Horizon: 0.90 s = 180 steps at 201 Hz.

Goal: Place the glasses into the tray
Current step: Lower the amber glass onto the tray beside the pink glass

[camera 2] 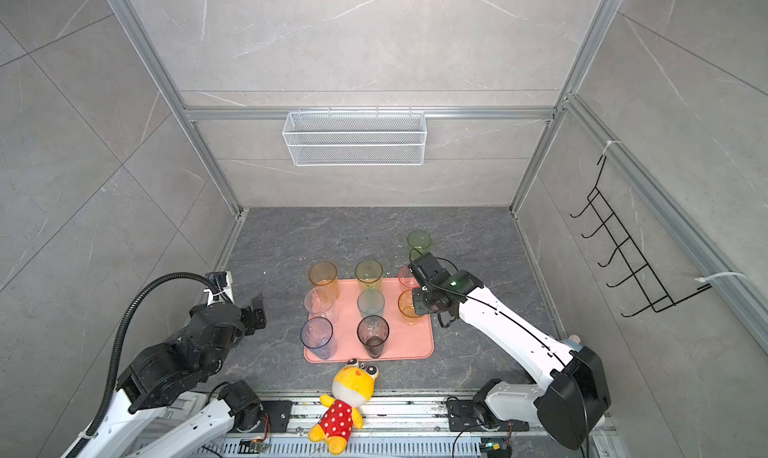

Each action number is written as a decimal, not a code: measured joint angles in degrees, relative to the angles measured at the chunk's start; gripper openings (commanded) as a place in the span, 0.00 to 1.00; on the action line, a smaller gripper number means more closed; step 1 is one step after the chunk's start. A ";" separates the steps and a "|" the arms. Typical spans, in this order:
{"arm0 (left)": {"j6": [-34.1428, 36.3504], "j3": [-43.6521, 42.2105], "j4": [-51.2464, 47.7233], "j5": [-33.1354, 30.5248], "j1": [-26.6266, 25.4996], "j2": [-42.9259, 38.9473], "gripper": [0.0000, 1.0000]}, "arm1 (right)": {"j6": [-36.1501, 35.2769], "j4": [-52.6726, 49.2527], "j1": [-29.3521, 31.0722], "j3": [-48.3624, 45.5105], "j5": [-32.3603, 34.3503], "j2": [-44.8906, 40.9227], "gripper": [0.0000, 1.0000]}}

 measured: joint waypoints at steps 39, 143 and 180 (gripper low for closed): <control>0.00 0.00 0.00 0.00 0.00 0.17 0.97 | 0.48 2.69 0.00 -1.42 0.28 1.92 0.00; -0.02 0.00 0.00 0.02 0.00 0.83 0.97 | 1.14 7.87 -0.90 -5.44 1.55 4.63 0.00; -0.02 0.00 0.00 0.02 0.00 0.90 0.97 | 1.16 8.92 -1.60 -6.03 1.57 5.27 0.00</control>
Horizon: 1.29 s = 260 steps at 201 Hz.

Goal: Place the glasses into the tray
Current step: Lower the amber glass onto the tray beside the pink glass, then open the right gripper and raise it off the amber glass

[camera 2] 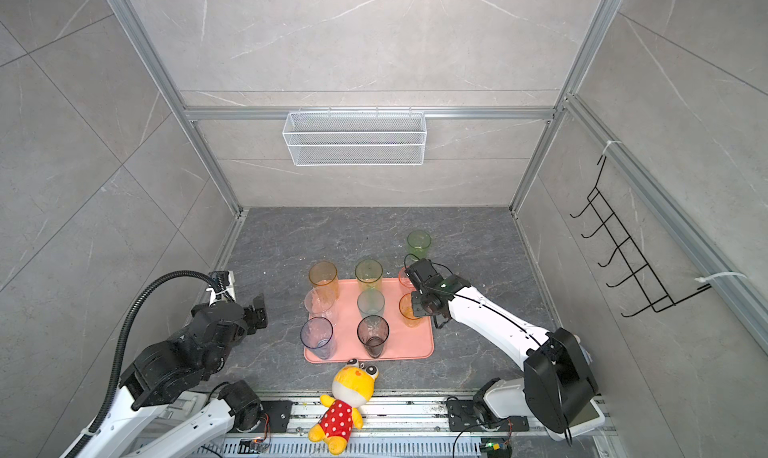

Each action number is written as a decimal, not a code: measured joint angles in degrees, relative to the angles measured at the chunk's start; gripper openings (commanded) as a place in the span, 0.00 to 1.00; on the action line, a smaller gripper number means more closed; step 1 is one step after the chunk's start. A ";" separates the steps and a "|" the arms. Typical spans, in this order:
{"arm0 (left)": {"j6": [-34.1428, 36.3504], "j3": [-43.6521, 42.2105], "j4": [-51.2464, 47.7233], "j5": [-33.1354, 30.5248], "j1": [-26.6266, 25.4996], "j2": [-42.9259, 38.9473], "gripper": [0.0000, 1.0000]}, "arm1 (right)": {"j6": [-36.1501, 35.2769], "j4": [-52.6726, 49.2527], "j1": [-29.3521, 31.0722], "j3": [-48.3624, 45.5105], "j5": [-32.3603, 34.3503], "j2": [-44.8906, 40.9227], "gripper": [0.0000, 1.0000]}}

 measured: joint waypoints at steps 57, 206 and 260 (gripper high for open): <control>0.00 0.00 0.00 0.00 0.00 0.00 0.97 | 0.17 1.36 -0.76 -0.37 -0.02 0.39 0.00; 0.00 0.00 0.00 0.00 0.00 0.22 0.97 | 0.17 3.52 -2.25 -0.24 -0.09 1.81 0.03; 0.00 0.00 0.00 0.00 0.00 0.24 0.97 | 0.15 3.80 -2.40 -0.09 -0.07 2.29 0.16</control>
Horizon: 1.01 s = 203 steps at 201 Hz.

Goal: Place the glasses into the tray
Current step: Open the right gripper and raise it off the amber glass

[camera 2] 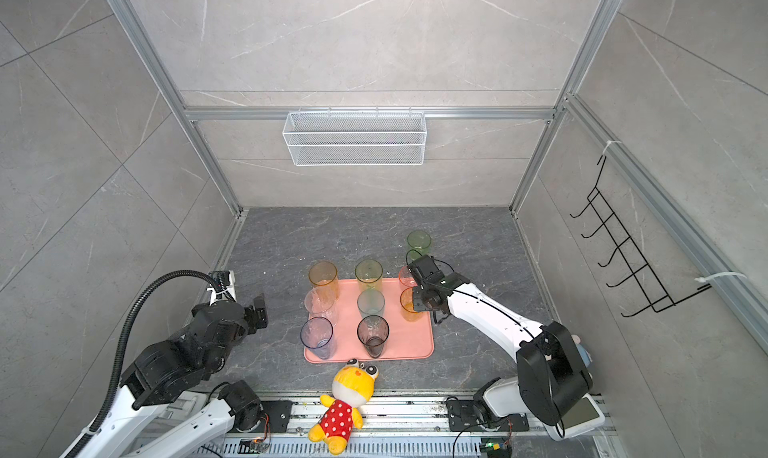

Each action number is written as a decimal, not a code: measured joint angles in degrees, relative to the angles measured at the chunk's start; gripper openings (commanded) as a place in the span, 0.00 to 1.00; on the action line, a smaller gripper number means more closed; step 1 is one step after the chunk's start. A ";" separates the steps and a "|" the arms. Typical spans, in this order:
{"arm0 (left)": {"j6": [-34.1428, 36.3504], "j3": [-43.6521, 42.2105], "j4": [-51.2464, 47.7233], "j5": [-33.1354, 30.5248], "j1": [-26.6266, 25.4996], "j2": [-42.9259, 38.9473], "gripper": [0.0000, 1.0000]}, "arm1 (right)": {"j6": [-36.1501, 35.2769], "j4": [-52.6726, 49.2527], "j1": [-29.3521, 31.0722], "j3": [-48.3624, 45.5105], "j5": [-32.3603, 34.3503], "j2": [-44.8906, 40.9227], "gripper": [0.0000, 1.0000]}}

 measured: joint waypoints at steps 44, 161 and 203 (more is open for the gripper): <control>0.00 0.00 0.00 0.02 0.00 -0.02 0.97 | 0.39 -0.37 -0.15 0.04 -0.02 0.52 0.31; 0.00 0.00 0.00 1.22 0.00 -0.59 0.97 | 0.44 -6.21 -0.22 6.03 -0.63 -5.97 0.49; 0.00 0.00 0.02 1.25 0.00 -1.42 0.97 | 0.20 -7.69 -0.22 8.61 -0.52 -9.77 0.52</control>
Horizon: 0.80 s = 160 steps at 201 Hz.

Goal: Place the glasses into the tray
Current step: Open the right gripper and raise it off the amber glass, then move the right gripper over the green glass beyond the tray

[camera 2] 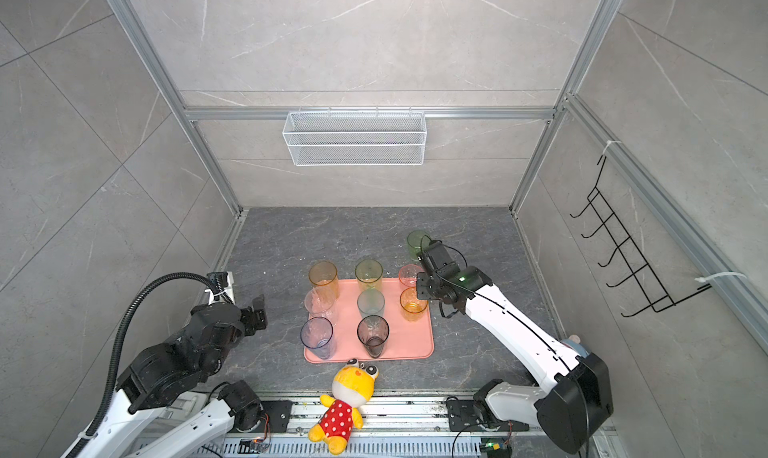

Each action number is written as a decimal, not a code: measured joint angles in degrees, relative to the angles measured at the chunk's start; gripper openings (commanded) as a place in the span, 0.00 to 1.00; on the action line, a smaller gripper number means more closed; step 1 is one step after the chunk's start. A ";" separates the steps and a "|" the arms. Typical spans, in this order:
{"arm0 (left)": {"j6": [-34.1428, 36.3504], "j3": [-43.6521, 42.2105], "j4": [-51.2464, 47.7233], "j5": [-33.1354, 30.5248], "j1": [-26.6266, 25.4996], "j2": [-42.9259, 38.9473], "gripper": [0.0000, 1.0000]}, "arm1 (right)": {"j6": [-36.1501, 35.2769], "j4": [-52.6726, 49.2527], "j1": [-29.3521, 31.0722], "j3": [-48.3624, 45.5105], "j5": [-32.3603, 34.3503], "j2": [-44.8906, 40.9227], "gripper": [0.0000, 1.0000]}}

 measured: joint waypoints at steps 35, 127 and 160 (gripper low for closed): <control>0.00 0.00 -0.02 0.02 0.00 -0.46 0.97 | 0.02 0.02 0.00 1.36 2.08 -1.88 0.56; 0.00 -0.02 0.00 0.17 -0.07 -1.18 0.98 | 1.20 8.11 -2.93 4.81 9.90 3.67 0.71; 0.00 -0.02 0.00 0.17 -0.07 -1.18 0.98 | 2.34 11.61 -5.09 6.84 10.23 8.61 0.73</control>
